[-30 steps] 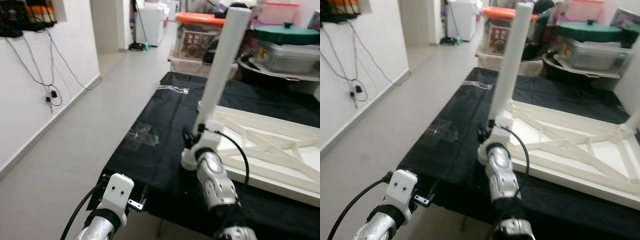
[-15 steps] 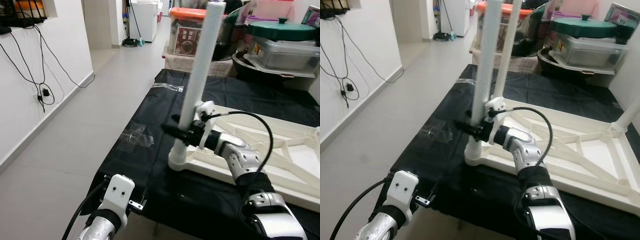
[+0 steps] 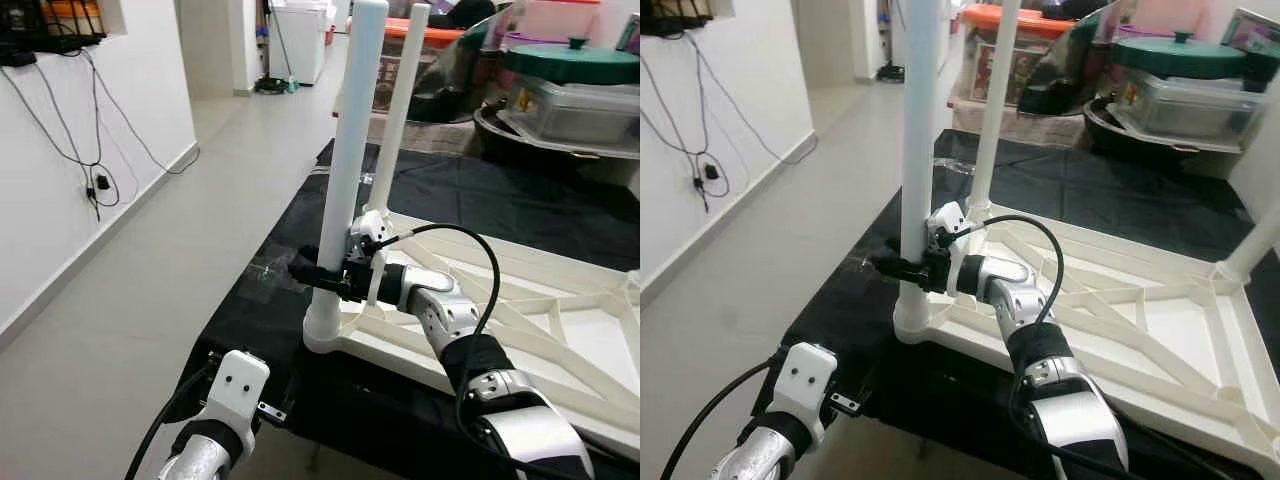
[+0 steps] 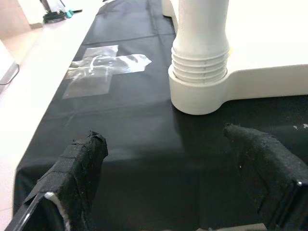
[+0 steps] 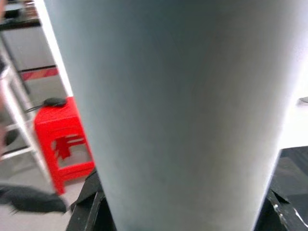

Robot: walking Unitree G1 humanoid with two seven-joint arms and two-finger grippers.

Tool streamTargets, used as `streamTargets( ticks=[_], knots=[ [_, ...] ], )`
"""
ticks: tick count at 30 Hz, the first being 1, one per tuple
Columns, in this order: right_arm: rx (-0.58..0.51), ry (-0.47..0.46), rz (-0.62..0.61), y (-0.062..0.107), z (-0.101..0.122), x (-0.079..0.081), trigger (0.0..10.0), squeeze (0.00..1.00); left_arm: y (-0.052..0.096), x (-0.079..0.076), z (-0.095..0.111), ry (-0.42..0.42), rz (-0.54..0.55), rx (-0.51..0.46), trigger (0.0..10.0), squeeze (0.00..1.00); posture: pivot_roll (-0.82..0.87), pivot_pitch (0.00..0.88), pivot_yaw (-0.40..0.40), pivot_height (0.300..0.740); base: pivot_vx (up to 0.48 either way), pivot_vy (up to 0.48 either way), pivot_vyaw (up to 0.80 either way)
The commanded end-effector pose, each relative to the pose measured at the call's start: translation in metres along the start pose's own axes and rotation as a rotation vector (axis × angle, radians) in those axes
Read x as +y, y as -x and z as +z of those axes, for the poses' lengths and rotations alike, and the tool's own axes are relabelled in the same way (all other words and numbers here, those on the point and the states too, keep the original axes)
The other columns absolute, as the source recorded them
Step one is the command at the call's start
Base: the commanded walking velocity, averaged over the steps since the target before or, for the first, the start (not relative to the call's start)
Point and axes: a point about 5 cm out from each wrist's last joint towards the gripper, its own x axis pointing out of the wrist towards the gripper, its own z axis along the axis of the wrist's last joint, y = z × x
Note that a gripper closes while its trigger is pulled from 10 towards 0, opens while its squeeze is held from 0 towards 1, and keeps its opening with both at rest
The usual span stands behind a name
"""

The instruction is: Building children table

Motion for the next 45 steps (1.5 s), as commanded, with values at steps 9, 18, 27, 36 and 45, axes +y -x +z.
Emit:
streamTargets(
  ticks=[9,18,27,36,45],
  knots=[
    [0.087,-0.078,-1.184,0.057,-0.043,-0.018,0.0,0.00,-0.004,0.000,-0.007,-0.001,-0.026,0.021,10.0,0.00,0.18,0.000,-0.073,0.740,0.000,0.000,0.00],
    [0.074,-0.209,-1.421,0.040,-0.054,0.022,0.0,0.00,-0.006,-0.001,-0.006,-0.008,-0.019,0.017,10.0,0.00,0.20,0.000,-0.079,0.740,0.000,0.000,0.00],
    [-0.046,-0.201,-1.246,0.014,-0.038,0.024,10.0,1.00,-0.007,0.000,-0.006,-0.010,-0.022,0.013,10.0,0.00,0.18,0.000,-0.072,0.740,0.000,0.000,0.00],
    [-0.182,-0.175,-0.713,0.029,-0.007,-0.015,10.0,0.00,-0.008,-0.005,0.001,-0.002,-0.069,-0.053,10.0,0.00,0.17,0.000,-0.068,0.740,0.000,0.000,0.00],
    [-0.038,-0.128,0.059,0.021,0.012,0.001,10.0,0.00,-0.006,-0.013,0.006,0.019,-0.157,-0.119,10.0,0.00,0.19,0.000,-0.082,0.740,0.000,0.000,0.00]
  ],
)
